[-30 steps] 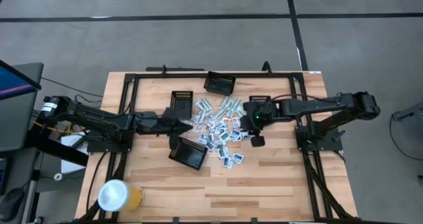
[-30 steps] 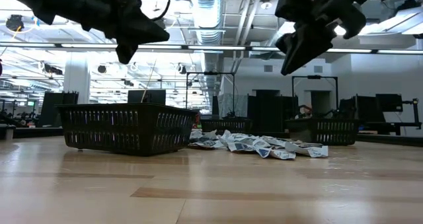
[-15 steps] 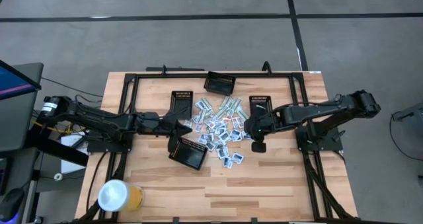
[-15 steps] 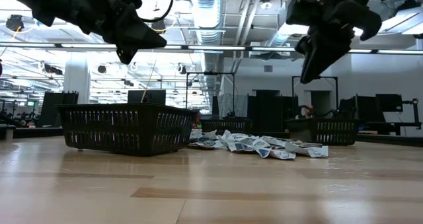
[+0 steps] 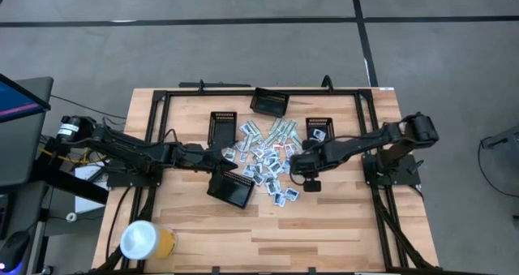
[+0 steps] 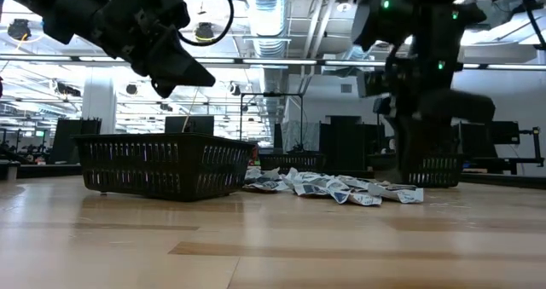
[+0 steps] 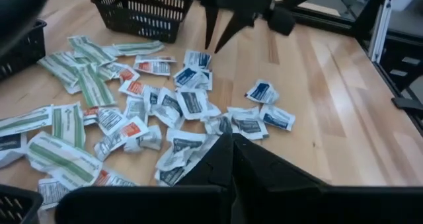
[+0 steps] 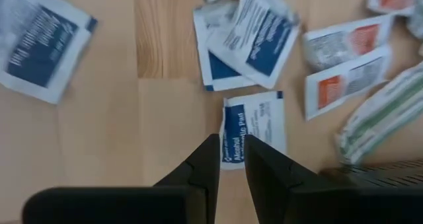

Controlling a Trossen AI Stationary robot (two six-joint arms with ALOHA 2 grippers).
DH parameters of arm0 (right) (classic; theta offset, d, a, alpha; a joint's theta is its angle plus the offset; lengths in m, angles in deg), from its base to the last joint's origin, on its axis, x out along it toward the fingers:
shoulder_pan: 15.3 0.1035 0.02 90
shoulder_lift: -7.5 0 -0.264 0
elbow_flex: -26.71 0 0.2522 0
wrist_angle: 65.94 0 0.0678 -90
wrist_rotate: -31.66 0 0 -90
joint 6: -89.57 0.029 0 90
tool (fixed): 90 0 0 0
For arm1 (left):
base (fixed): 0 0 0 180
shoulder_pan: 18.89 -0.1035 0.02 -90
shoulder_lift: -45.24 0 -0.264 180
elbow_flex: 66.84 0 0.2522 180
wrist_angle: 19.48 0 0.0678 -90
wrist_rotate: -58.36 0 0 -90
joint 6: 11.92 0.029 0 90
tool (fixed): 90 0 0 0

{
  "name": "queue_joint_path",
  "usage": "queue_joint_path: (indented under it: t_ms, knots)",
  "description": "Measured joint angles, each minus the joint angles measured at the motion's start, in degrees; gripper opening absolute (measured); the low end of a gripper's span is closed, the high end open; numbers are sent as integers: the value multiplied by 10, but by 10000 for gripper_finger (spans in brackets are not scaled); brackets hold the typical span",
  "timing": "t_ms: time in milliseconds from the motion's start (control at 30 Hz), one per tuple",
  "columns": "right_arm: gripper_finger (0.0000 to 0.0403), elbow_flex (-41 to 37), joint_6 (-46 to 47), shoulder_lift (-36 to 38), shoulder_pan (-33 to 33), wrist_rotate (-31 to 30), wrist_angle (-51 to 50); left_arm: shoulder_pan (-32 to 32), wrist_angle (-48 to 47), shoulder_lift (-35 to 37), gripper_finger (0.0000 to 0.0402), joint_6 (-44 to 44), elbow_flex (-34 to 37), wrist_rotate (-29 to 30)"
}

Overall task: Pick & Place First Aid Supplies
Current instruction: Put the white alcohol pad into the right black bin

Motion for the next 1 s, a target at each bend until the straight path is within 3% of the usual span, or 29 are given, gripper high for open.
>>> queue_joint_path:
  t_ms: [400, 533, 800, 1000]
  knots:
    - [60, 3, -11, -68, 0, 18, 32, 1, 3, 0, 8, -9, 0, 0]
    - [25, 3, -10, -68, 0, 31, 27, 1, 3, 0, 8, -10, 0, 0]
    - [2, -2, 3, -40, 0, 40, 14, 1, 3, 1, 8, -11, 0, 0]
    - [1, -1, 19, 12, 0, 38, -5, 1, -21, 52, 8, -7, 0, -51]
